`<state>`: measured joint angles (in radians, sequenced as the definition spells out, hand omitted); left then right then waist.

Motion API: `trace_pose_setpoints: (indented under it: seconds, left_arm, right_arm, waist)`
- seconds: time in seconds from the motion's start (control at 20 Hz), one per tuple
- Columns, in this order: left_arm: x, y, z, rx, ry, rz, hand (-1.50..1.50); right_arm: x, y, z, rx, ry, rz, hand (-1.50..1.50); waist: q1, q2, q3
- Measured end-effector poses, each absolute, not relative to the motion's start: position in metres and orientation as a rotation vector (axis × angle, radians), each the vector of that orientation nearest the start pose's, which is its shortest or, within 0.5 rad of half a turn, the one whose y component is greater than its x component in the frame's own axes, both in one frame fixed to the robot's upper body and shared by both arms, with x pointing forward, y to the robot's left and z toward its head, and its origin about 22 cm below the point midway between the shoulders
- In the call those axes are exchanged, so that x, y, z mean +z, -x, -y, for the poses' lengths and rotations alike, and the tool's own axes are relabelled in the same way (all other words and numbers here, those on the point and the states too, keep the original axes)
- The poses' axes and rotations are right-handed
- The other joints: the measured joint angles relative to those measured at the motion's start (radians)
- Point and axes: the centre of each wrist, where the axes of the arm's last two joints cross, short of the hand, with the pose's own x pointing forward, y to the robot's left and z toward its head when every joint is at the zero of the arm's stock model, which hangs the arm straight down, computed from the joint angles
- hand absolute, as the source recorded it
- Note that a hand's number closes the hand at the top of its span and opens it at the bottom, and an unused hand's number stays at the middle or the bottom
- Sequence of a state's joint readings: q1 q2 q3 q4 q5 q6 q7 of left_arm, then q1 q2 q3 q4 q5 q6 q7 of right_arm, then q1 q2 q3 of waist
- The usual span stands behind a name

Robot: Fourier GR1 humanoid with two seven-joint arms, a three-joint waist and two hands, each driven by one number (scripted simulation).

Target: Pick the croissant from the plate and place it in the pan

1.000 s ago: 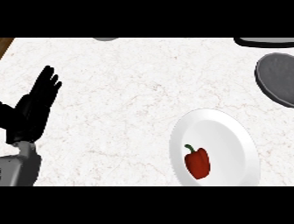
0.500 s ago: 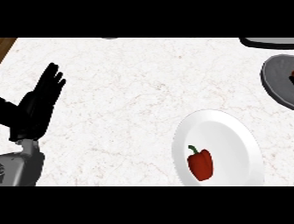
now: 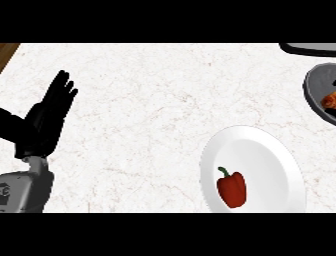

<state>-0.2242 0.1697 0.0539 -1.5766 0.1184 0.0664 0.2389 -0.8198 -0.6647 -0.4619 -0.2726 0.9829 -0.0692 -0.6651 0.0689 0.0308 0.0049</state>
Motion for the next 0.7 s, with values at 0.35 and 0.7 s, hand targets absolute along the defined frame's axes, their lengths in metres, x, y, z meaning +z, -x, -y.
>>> trace_pose_setpoints:
  seconds: [0.35,0.7]
  left_arm:
    - [0.064,-0.287,-0.252,-0.004,-0.046,1.552,0.00]
    - [0.068,-0.288,-0.255,0.012,-0.055,1.552,0.00]
  right_arm:
    - [0.078,-0.361,0.472,0.817,0.764,1.521,-1.50]
    - [0.095,-0.341,0.506,0.510,0.577,1.662,-1.50]
  waist:
    - [0.001,0.000,0.002]
    - [-0.015,-0.002,0.003]
